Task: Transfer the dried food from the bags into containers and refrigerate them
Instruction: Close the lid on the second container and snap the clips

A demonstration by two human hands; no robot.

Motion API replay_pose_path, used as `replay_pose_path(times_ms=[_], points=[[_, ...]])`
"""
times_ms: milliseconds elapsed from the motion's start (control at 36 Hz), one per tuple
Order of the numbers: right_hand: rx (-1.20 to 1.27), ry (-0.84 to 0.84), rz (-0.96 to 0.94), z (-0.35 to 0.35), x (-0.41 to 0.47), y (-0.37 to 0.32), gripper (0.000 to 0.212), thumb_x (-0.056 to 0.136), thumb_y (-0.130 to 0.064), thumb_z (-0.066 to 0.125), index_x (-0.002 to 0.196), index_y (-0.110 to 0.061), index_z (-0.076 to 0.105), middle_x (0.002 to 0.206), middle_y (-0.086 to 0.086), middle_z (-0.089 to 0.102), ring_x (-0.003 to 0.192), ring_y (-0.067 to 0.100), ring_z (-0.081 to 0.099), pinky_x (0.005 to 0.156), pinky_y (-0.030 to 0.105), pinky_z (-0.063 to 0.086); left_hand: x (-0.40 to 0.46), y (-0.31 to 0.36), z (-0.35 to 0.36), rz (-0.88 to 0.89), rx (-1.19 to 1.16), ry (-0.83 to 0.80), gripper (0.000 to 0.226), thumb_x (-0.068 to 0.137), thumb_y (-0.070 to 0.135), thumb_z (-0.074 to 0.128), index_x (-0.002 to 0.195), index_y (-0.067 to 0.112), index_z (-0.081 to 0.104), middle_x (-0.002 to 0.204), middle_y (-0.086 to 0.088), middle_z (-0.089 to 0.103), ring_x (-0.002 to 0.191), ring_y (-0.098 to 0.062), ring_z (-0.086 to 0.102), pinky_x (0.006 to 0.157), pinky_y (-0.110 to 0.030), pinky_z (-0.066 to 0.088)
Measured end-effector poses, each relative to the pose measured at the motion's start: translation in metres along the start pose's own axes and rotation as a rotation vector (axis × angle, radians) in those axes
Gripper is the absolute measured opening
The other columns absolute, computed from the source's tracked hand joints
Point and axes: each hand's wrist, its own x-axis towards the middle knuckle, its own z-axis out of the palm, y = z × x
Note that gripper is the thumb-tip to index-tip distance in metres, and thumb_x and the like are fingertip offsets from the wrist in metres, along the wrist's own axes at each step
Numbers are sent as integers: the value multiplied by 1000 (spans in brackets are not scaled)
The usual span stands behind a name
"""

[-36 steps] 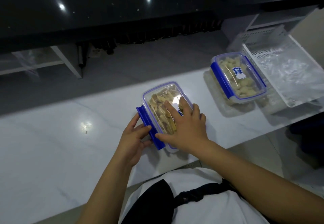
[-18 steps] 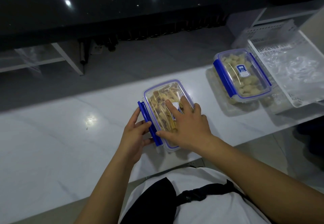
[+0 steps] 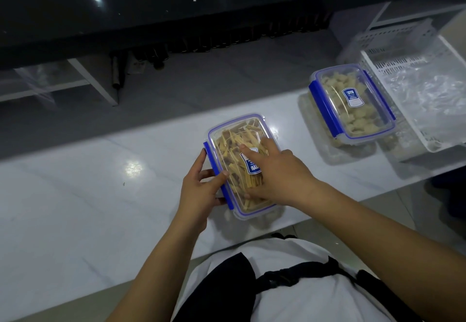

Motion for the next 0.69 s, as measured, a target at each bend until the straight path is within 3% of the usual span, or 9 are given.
replay_pose_path(times_ms=[139,222,361,472,528,611,694], points=[[-1,5,17,2,3,-1,97,83,-58,70,156,-46,7,166,0,-1,125,34,48,95,39,50,-4,3,9,34,122,5,68,94,21,69,148,48,36,109,10,61,93,-13,67,51,-25,57],[4,24,3,4,4,0,98,81,-59,71,156,-46,9,165,1,1,124,33,49,94,39,50,-7,3,9,30,146,-31,74,91,17,73,143,52,33,112,13,60,98,-15,66,55,-28,59],[57,111,-52,7,5,12,90,82,-59,69,153,-48,15,163,-2,14,120,29,52,91,38,50,-8,4,6,-20,91,-54,84,88,16,75,146,55,29,119,3,58,105,-22,66,55,-32,60],[585,275,-94,8,3,41,68,93,-25,65,148,-50,32,148,-18,43,120,13,55,88,28,52,-9,5,6,-26,94,-59,83,89,15,75,145,56,29,119,3,57,105,-21,65,55,-32,59],[859,283,-18,9,5,54,70,93,-18,67,144,-53,35,146,-22,41,122,11,50,80,22,51,-9,6,6,-32,99,-59,82,89,15,75,145,55,30,118,4,57,103,-21,65,54,-31,59],[1143,84,178,6,15,69,80,88,-8,73,147,-47,36,155,-7,35,130,25,48,70,30,54,-9,6,6,-38,108,-54,82,89,15,75,147,51,30,119,3,57,101,-21,66,53,-30,58],[1334,-161,274,3,26,83,78,85,-7,75,147,-38,41,139,3,59,116,29,63,78,44,56,-10,7,6,-43,113,-54,83,90,14,74,150,49,29,120,1,57,100,-20,67,53,-30,58]])
